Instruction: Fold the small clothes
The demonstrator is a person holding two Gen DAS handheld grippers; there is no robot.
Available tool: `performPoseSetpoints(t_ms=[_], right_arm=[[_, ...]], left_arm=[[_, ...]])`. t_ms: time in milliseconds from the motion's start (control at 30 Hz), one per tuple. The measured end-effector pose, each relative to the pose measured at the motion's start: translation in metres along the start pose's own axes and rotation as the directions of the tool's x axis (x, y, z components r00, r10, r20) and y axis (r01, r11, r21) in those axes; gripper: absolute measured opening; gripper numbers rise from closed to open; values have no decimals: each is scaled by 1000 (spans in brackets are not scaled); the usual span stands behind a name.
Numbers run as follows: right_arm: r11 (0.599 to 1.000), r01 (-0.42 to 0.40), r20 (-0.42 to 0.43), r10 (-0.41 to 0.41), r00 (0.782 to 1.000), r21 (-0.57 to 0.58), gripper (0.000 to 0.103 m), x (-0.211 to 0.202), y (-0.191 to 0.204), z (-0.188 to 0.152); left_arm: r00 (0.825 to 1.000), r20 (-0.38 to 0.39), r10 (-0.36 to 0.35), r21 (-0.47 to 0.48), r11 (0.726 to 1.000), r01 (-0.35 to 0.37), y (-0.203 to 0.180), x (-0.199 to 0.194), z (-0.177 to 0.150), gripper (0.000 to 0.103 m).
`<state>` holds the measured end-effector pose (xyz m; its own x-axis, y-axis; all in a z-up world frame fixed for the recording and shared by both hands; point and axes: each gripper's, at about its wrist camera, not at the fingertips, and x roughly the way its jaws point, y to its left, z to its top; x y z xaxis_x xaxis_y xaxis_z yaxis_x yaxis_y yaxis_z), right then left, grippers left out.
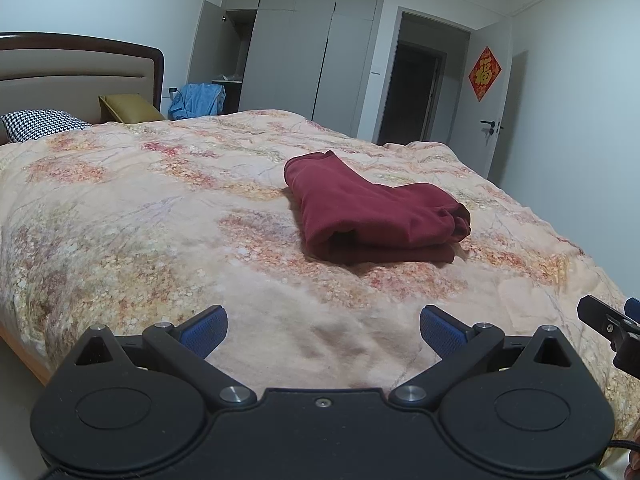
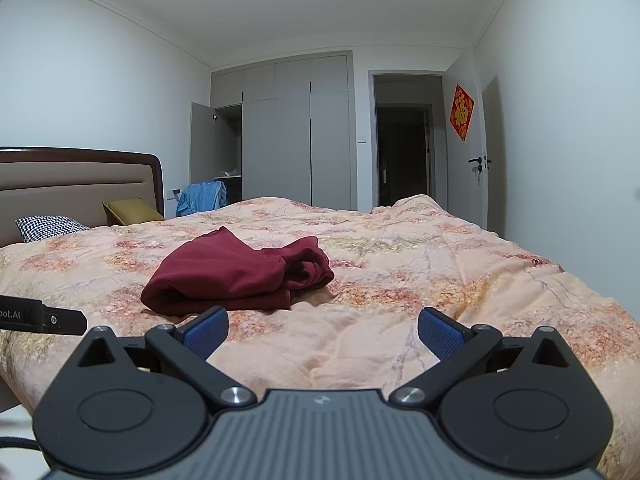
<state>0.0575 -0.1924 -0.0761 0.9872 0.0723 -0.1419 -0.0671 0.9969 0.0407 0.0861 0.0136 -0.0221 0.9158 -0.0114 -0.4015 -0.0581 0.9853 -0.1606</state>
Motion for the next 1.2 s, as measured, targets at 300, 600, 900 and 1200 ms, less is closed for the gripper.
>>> performPoseSetpoints(t_ms=[300,600,900,1200], right_arm=[[1000,1,-2,-1,1000,0,103,0,0,0],[1000,-25,-4,25,1000,8,103,1,-1,-3],[1000,-21,-12,21,1000,2,103,3,-1,-3],[1000,-20,-14,20,1000,2,103,3,-1,-3]], left_arm=[[1000,-4,0,-1,1000,0,0,1,-1,102],[1000,-8,1,-6,1000,-1,0,1,-2,102],[1000,-8,1,-7,1000,-2,1,1,-2,102],[1000,-10,1,-8,1000,-2,1,1,-2,102]])
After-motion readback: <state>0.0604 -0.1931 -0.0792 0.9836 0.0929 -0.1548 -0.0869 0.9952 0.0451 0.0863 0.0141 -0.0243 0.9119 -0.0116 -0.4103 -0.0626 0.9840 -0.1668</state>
